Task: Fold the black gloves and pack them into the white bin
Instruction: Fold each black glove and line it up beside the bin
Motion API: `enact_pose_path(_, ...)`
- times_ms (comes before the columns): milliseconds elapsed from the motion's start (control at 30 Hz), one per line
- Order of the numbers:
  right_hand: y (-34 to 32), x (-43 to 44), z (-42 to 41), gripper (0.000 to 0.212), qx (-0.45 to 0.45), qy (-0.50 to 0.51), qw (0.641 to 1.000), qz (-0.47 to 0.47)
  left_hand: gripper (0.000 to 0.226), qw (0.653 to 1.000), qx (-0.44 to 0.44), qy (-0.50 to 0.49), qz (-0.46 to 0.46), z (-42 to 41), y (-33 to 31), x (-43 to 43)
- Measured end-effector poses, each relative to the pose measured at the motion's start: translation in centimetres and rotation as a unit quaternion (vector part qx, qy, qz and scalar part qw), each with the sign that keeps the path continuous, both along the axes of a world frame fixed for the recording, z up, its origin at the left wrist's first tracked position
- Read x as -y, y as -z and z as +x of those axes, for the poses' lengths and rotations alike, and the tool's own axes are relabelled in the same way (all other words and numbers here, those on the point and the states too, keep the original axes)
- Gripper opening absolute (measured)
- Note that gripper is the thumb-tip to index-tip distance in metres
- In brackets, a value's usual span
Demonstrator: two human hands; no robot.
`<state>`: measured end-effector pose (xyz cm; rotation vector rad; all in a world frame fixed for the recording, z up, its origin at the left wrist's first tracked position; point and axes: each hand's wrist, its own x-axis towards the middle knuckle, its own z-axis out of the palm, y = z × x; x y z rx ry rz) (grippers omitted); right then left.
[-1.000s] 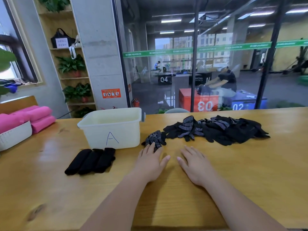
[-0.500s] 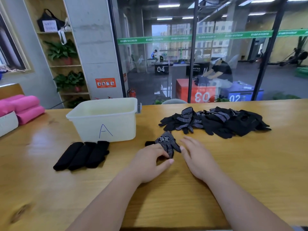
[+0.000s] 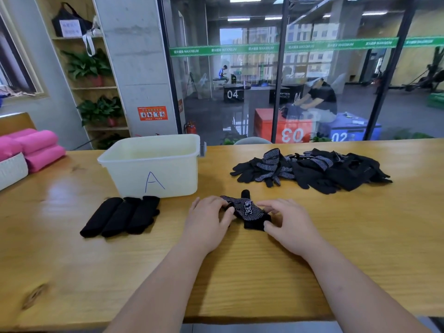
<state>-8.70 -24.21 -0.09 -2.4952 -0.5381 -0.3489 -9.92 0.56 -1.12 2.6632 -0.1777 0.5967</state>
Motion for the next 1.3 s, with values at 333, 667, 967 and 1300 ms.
enact_pose_path(333, -0.2, 0.2, -0.4, 0.043, 0.135, -0.006, 0.981, 0.137, 0.044, 0.998, 0.0, 0.065, 0.025, -0.5, -0.2, 0.5)
enact_pose_path(667, 0.2, 0.0, -0.6, 0.021, 0.055, -0.051, 0.996, -0.047, 0.039, 0.999, -0.015, -0.006, 0.04, -0.4, -0.4, 0.7)
enact_pose_path(967, 0.4, -0.3, -0.7, 0.025, 0.064, -0.055, 0.996, -0.024, 0.047, 0.997, -0.019, 0.047, 0.055, -0.8, -0.4, 1.0)
enact_pose_path(1300, 0.7, -0.6, 0.1, 0.031, 0.076, -0.014, 0.995, -0.061, 0.055, 0.993, -0.027, 0.026, 0.115, -0.8, -0.4, 1.2)
